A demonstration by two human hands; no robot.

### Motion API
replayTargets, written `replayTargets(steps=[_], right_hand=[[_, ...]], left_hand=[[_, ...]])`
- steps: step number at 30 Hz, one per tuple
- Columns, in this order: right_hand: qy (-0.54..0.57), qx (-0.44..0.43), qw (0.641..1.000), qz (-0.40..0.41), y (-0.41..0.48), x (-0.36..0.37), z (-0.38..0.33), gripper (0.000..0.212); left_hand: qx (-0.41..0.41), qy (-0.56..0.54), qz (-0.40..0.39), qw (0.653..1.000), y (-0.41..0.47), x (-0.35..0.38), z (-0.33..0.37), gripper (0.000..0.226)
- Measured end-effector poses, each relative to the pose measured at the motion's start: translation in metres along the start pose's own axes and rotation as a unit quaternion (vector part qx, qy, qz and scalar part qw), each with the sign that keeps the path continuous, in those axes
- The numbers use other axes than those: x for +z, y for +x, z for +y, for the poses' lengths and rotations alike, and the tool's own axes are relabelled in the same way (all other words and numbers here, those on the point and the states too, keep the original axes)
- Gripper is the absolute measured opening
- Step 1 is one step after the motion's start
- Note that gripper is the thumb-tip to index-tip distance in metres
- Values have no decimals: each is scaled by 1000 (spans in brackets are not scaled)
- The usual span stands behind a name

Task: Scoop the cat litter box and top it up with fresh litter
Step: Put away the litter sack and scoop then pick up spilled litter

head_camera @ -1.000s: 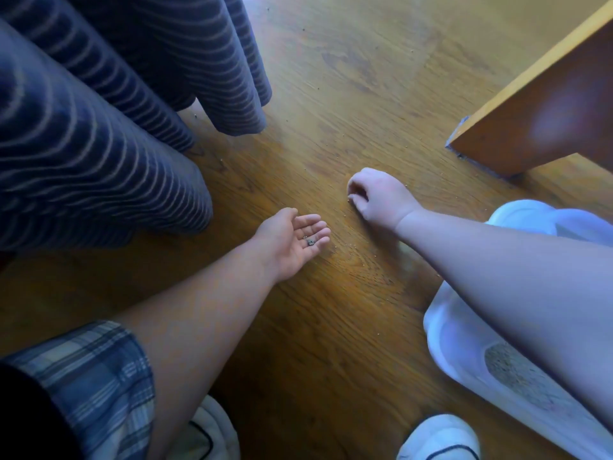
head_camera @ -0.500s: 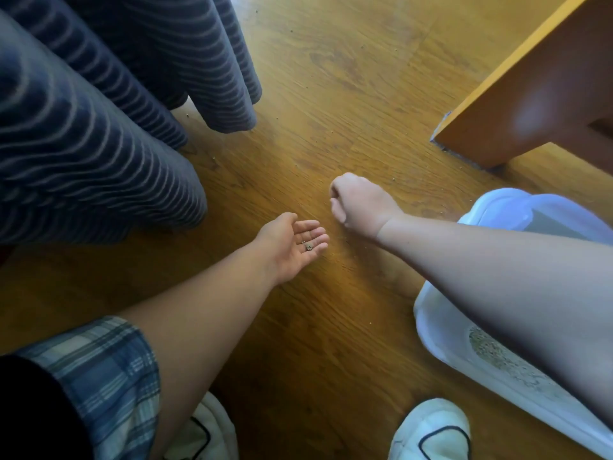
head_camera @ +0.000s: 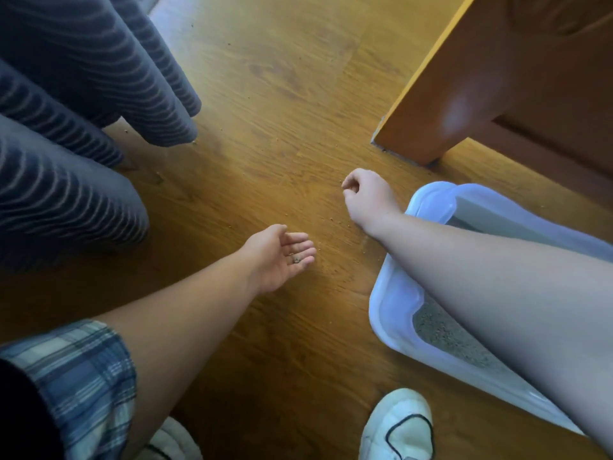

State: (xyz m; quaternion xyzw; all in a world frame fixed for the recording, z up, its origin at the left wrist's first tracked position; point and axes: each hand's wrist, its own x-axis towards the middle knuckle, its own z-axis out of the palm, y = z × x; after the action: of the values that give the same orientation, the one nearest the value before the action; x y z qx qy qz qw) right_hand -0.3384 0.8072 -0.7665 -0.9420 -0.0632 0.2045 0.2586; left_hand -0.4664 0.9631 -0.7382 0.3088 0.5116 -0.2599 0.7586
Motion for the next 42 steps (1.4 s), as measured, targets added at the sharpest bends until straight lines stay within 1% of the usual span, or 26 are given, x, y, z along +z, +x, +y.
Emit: replayTargets(steps=[2, 4, 9, 11, 17, 22, 26, 31, 35, 39, 40, 42], right_hand=[[-6, 24, 1000, 16, 14, -3, -1, 17], [-19, 24, 999, 22, 25, -4, -1, 16], [-61, -25, 997, -25, 28, 4, 2, 7], [-69, -38, 997, -23, 28, 7, 2, 7], [-86, -25, 996, -4, 31, 11, 2, 10], [-76, 10, 997, -13, 34, 12, 0, 14], [-56, -5, 998, -40, 34, 11, 4, 11], [-93, -34, 993, -58, 31, 8, 3, 11], [-158, -60, 984, -62, 25, 12, -1, 12], [-229, -42, 968, -90, 19, 10, -14, 11], [-220, -40, 969, -102, 18, 9, -17, 12], [-145, -47, 979, -131, 11, 5, -26, 11]], left_hand=[[-5, -1, -1, 1000, 0, 0, -3, 44], [-6, -5, 2, 1000, 1, -3, -4, 44], [-4, -25, 2, 1000, 4, -15, -2, 45], [-4, -26, 0, 1000, 4, -19, 0, 45], [-1, -31, -5, 999, 4, -25, 1, 45], [4, -29, -3, 1000, 2, -26, 2, 43], [5, -29, -1, 1000, 2, -24, 2, 43], [3, -33, -6, 999, 0, -20, 1, 43], [4, -36, -3, 999, -2, -19, 1, 44], [3, -34, -2, 999, -2, -18, 1, 44], [2, -32, -2, 999, -2, -17, 1, 44], [3, -26, -7, 1000, -1, -13, 0, 45]])
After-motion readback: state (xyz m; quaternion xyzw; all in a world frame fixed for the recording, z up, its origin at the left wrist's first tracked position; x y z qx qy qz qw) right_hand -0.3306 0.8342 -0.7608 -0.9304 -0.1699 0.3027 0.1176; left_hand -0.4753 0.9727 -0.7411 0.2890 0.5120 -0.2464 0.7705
